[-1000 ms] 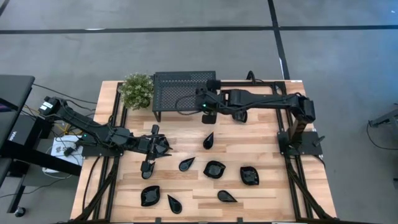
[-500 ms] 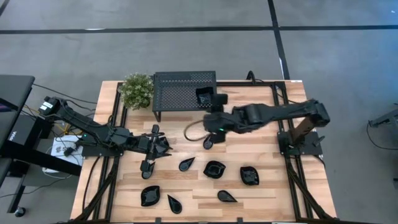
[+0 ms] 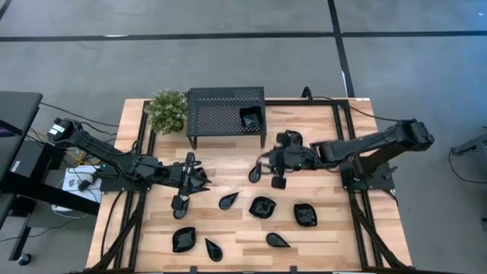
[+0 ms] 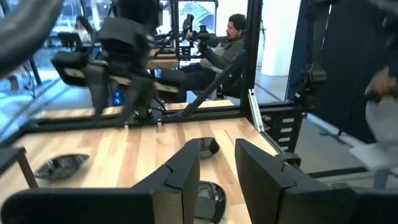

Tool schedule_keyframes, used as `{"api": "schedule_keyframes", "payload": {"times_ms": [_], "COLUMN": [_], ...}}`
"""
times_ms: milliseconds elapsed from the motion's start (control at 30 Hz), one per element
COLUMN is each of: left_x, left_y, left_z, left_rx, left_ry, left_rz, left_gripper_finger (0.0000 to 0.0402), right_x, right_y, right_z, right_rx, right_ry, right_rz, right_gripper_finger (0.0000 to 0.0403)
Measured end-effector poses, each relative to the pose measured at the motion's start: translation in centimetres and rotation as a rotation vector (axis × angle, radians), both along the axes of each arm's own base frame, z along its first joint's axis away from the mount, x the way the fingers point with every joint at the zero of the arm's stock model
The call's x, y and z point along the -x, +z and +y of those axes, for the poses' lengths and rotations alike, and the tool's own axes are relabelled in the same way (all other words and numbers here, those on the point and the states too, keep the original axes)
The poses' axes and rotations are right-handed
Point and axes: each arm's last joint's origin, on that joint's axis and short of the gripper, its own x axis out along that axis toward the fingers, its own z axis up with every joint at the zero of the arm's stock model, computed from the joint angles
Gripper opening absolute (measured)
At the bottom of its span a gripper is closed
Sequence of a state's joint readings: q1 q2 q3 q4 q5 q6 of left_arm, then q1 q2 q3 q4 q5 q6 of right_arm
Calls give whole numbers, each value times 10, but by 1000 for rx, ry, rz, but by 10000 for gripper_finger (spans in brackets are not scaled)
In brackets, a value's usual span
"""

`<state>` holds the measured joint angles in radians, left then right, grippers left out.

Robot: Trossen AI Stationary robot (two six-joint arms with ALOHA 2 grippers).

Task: Pick & Place Mini shaped plates
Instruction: Put the black leaf-shaped plate on the shelf

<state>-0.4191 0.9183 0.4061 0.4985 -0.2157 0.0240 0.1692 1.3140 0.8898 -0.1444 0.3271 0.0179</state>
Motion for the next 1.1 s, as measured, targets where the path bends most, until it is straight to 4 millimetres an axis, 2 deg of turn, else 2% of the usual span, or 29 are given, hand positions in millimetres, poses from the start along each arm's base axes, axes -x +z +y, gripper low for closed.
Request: {"api": "schedule_keyframes", "payload": {"times_ms": [67, 133, 333, 433, 567, 700, 833, 967, 1033, 1100], "left_x": [-2, -5, -27, -36, -35, -26, -20, -14, -16, -20], "left_y": [-2, -8, -37, -50, -69, -85, -94, -101, -99, -86], "left_z": [-1, -2, 0, 3, 6, 9, 12, 15, 15, 13], "left_rx": [40, 65, 75, 120, 233, 391, 473, 436, 418, 383], "left_ry": [1, 4, 126, 135, 85, 156, 250, 328, 337, 326], "left_rz": [20, 57, 204, 286, 464, 607, 674, 728, 739, 745], "left_gripper_finger": [104, 104, 104, 104, 104, 104, 104, 104, 104, 104], "right_x": [-2, -5, -10, -11, -10, -10, -10, -10, -10, -10], "right_y": [-13, -17, -6, -3, -3, -4, -4, -4, -4, -4], "right_z": [2, 3, 3, 5, 6, 6, 6, 6, 6, 5], "right_rx": [-37, -23, -27, -27, -27, -27, -26, -26, -26, -25], "right_ry": [68, 127, 151, 155, 160, 160, 159, 160, 158, 158], "right_rz": [-39, -42, -73, -83, -76, -75, -75, -74, -74, -74], "right_gripper_finger": [118, 118, 118, 118, 118, 118, 118, 118, 118, 118]}}
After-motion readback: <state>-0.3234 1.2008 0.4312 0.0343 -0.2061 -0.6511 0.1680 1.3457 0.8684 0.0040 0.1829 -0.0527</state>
